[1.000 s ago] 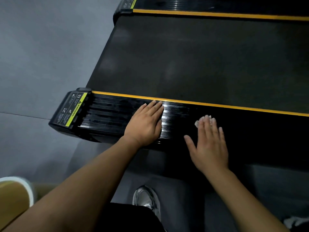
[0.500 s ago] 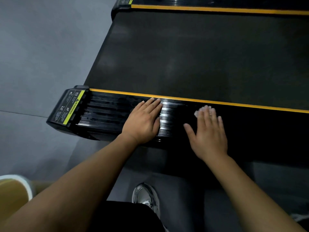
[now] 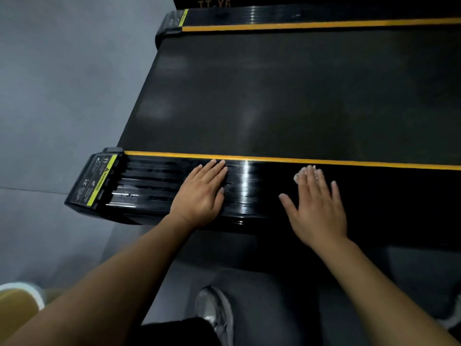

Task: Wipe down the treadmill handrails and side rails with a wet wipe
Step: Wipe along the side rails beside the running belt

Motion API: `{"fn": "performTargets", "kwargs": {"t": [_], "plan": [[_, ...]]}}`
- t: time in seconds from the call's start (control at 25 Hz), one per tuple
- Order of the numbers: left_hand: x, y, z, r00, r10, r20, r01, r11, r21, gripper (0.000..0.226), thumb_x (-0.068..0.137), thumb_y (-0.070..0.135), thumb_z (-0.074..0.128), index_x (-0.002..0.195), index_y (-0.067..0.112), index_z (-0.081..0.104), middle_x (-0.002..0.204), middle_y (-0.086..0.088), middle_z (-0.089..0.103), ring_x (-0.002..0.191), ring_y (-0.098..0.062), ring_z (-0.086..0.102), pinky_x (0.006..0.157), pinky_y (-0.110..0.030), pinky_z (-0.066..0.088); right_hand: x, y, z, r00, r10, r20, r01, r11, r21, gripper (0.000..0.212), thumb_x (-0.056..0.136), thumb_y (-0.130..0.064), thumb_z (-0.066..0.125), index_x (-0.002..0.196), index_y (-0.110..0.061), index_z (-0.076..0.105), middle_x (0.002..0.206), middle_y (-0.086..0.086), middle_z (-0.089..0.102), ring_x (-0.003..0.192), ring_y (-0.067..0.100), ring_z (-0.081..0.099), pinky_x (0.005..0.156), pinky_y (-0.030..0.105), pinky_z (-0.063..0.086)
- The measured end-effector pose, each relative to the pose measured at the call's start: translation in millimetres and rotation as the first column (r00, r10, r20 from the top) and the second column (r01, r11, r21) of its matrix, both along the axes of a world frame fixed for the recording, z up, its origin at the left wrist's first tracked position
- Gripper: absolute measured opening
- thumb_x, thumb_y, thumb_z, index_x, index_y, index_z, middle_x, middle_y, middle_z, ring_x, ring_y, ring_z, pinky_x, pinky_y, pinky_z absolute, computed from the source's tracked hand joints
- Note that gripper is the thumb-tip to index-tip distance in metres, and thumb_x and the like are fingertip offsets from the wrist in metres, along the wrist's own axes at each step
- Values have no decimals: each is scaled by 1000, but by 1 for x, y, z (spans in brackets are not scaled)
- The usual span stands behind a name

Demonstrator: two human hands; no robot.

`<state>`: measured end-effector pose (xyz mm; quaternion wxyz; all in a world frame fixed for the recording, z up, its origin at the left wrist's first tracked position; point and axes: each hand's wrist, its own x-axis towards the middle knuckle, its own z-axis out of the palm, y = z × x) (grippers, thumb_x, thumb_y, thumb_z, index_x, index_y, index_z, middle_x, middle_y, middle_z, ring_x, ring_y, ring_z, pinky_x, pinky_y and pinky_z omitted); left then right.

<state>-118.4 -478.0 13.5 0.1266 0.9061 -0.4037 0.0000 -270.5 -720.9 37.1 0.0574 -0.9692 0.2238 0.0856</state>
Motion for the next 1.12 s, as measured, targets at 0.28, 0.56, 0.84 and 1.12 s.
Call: {"fn": "performTargets", "kwargs": {"t": [0.28,0.56,0.84,1.12], "plan": [[4,2,-4,1000,-14,-15,14,1000,-27,62,100,37,33,155,9,43,163,-7,38,154,-22,28,127,-44,21,85,83,-3,942,333,36,-335,935,118,102,82,-72,-13,165,-17,5,173,2,-3,158,17,-12,127,44,-8],[5,6,5,995,-48,-93,48,999,-2,64,104,44,25,158,11,36,167,-6,31,157,-20,20,128,-42,17,40,49,9,998,9,-65,-8,1000,5,104,85,-78,-16,165,-14,6,173,4,-3,159,20,-8,129,46,0],[56,83,29,982,-185,-46,190,925,328,78,102,57,4,164,11,16,172,-6,7,159,-21,2,129,-41,11,120,147,-7,951,309,-20,-307,950,61,93,96,-76,6,165,-14,-2,172,5,-12,158,20,-16,128,46,-5],[60,88,4,984,-176,-11,175,971,163,74,106,57,13,162,9,21,171,-7,11,159,-18,1,129,-43,7,83,112,0,1000,28,-14,-28,1000,5,103,82,-75,-16,164,-13,-5,172,4,-12,157,19,-16,127,44,-7]]}}
